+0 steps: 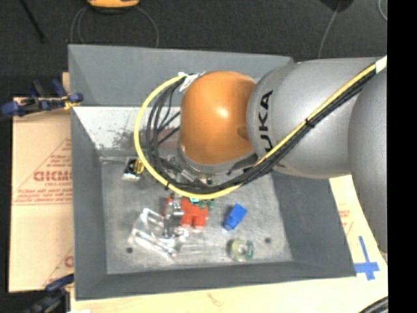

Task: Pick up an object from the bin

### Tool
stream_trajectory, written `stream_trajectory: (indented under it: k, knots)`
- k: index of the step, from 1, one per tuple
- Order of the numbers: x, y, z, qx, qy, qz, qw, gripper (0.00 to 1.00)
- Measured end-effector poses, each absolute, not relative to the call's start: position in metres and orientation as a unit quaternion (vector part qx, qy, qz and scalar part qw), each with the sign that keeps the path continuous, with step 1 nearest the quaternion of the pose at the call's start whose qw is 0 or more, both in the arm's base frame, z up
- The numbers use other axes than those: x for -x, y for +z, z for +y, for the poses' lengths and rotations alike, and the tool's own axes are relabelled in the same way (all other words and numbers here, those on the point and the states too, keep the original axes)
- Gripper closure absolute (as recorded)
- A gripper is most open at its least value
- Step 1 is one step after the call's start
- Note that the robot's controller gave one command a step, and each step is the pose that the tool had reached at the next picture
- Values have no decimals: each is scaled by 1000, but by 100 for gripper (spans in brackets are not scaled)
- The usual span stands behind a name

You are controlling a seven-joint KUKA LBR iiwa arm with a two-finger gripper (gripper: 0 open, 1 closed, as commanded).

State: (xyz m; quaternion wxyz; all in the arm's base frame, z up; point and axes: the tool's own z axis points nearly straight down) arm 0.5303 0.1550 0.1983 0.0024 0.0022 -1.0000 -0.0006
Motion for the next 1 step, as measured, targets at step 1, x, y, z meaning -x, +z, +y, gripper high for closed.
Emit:
stream_trajectory:
  k: [1]
  knots:
    - [-537,113,138,-142,-3,-990,-5,0]
